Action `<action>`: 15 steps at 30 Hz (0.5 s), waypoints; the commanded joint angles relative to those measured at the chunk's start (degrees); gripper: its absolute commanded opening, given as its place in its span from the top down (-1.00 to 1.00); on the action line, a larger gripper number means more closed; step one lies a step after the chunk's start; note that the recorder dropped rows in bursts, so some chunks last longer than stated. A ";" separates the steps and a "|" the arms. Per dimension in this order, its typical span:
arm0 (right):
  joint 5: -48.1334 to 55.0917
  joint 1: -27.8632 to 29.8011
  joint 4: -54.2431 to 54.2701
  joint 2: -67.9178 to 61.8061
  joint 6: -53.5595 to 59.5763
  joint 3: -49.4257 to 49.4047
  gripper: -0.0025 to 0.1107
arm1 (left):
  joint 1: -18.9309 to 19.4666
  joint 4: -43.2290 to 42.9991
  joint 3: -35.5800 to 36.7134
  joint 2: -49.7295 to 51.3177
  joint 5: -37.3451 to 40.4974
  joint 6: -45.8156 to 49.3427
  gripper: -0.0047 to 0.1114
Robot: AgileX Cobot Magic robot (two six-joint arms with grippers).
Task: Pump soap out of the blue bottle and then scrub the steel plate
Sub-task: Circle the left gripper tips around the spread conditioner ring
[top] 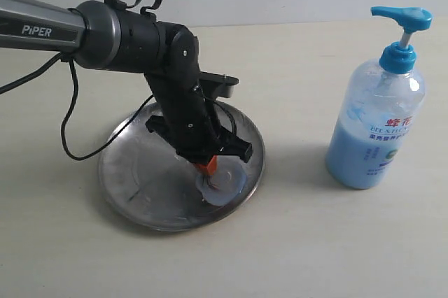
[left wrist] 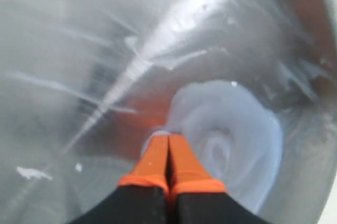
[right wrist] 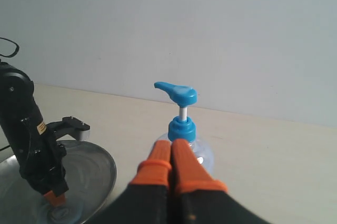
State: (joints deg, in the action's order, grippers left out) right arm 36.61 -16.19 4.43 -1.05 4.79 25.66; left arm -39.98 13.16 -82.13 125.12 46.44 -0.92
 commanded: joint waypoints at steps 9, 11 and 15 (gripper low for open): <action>-0.57 0.22 -0.53 0.16 0.21 -0.30 0.96 | 0.05 16.96 0.90 2.46 -2.11 10.35 0.92; -0.57 0.22 -0.53 0.16 0.21 -0.30 0.96 | 0.05 15.29 0.90 2.46 0.11 11.02 0.92; -0.57 0.22 -0.53 0.16 0.21 -0.30 0.96 | 0.05 10.35 0.90 2.46 3.40 11.02 0.92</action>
State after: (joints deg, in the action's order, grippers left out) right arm 36.61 -16.19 4.43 -1.05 4.79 25.66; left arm -39.78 29.29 -82.13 126.19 45.98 9.63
